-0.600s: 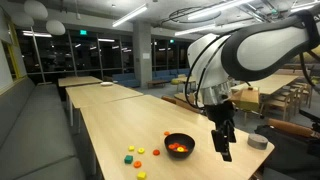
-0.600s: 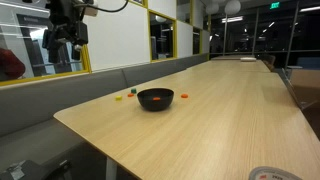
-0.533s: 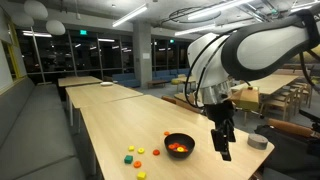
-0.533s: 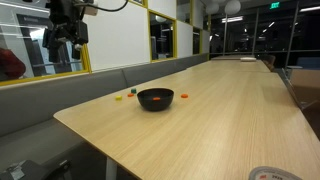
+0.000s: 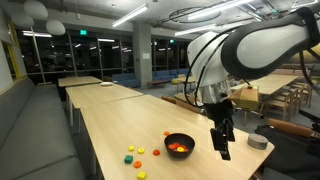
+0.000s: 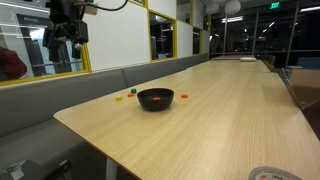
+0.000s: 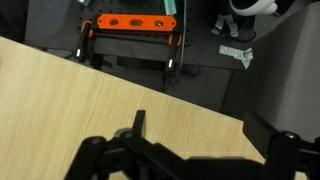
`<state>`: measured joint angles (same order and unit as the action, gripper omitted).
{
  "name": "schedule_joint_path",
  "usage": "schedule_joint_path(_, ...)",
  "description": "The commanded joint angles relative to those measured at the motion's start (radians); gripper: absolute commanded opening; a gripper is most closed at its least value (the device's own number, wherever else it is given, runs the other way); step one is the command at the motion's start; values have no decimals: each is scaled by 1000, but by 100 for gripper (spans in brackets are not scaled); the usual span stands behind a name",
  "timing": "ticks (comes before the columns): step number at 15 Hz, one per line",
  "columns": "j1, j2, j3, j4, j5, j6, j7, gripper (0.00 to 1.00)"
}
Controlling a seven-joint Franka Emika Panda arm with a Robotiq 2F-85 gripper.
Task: Put the discs on the table in the bowl
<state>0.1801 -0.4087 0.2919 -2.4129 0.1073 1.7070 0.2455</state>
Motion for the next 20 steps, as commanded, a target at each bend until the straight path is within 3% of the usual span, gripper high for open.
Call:
schedule_joint_path(1,1,3,-7,-11,-37,35,6,100)
schedule_joint_path(7,-60,105,-59,-23,-217,304,-38,100)
schedule_joint_path(12,-111,286,-147,54,-291,500,-123,100)
schedule_joint_path(16,-126,420,-200,196,-270,529,-223,100)
schedule_joint_path(20,-111,530,-199,368,-224,495,-314,100)
